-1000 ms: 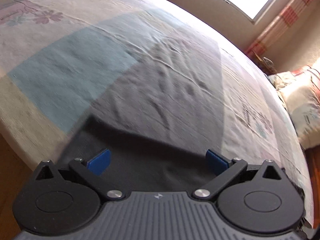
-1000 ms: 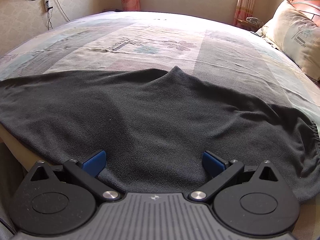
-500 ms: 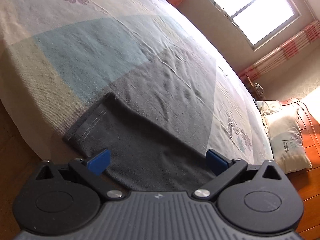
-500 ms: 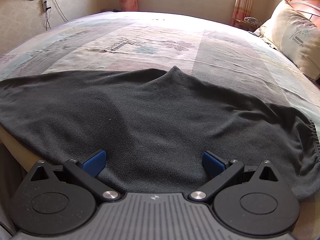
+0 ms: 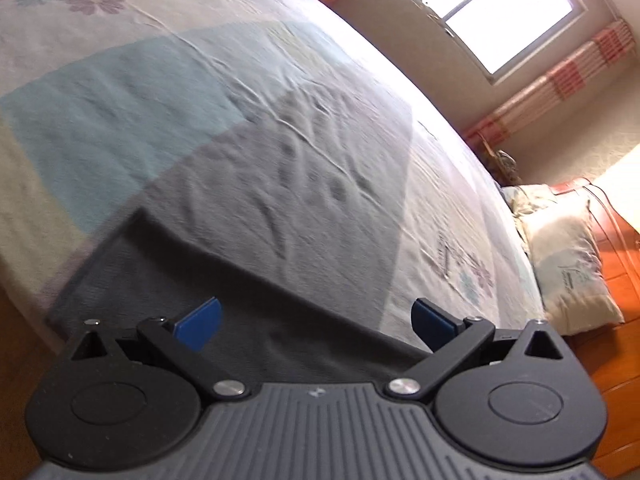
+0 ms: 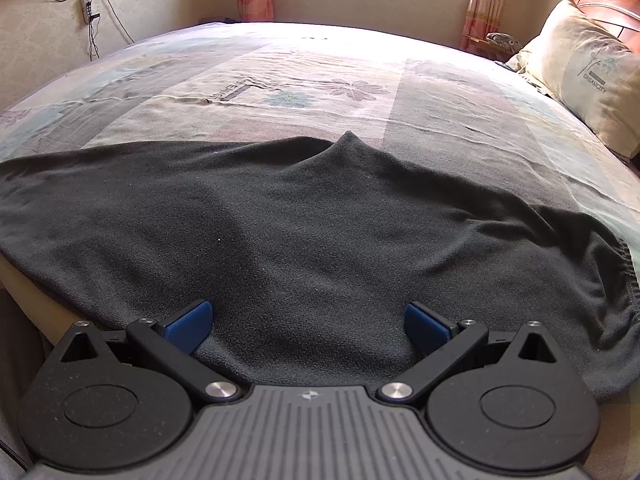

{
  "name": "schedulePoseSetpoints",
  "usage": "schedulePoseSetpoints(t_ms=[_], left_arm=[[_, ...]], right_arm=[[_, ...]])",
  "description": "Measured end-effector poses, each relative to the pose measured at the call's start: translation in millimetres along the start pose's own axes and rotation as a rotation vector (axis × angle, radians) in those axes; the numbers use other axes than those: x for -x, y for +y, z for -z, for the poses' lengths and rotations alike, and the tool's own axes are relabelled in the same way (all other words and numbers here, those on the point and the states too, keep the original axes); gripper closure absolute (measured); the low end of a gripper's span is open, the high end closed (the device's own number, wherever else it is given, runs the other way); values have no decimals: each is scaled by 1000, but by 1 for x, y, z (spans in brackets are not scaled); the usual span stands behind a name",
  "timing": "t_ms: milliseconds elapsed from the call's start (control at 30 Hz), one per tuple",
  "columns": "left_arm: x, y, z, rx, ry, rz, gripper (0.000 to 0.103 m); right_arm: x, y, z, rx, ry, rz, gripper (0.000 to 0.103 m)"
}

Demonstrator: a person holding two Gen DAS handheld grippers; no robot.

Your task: Fold clothes

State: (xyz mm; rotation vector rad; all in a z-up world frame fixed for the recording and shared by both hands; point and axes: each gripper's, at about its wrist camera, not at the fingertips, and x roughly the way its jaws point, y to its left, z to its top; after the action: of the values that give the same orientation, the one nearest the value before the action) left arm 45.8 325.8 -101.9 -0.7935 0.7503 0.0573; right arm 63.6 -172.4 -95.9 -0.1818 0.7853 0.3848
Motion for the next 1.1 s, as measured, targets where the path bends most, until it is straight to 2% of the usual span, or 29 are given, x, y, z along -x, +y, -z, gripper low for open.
schedulePoseSetpoints(t_ms=[167, 233, 300, 367, 433, 567, 667, 733, 767, 833, 900, 967, 1100], left_arm=[[-37, 11, -6, 85, 6, 14, 2], [-44, 19, -12, 112, -23, 15, 2], [-43, 23, -20, 118, -71, -16, 2], [-37, 22, -27, 110, -102, -72, 2], [-27, 20, -30, 89, -113, -89, 2], [3, 16, -22, 41, -117, -51, 2], [10, 25, -9, 52, -64, 7, 2], [6, 35, 0, 51, -28, -29, 2], [6, 41, 1, 53, -29, -82, 2], [11, 52, 2, 68, -64, -159, 3], [30, 62, 1, 116, -139, -148, 3], [47, 69, 0, 163, -193, -99, 2], [55, 78, 6, 188, -191, -94, 2]], right_arm=[[0, 0, 0, 1, -1, -1, 0], [0, 0, 0, 0, -3, -2, 0], [0, 0, 0, 1, -2, -3, 0], [0, 0, 0, 1, -3, -4, 0], [1, -1, 1, 1, -5, -5, 0], [1, 0, 1, 0, -9, -5, 0], [0, 0, 1, -4, -12, -3, 0], [0, 0, 1, -5, -11, -1, 0], [0, 0, 0, -4, -9, -1, 0], [1, 1, 0, -1, -1, 0, 0], [1, 0, -1, 2, 5, -1, 0], [2, 0, -1, 4, 7, -3, 0], [3, 2, -4, 21, 22, 1, 0]])
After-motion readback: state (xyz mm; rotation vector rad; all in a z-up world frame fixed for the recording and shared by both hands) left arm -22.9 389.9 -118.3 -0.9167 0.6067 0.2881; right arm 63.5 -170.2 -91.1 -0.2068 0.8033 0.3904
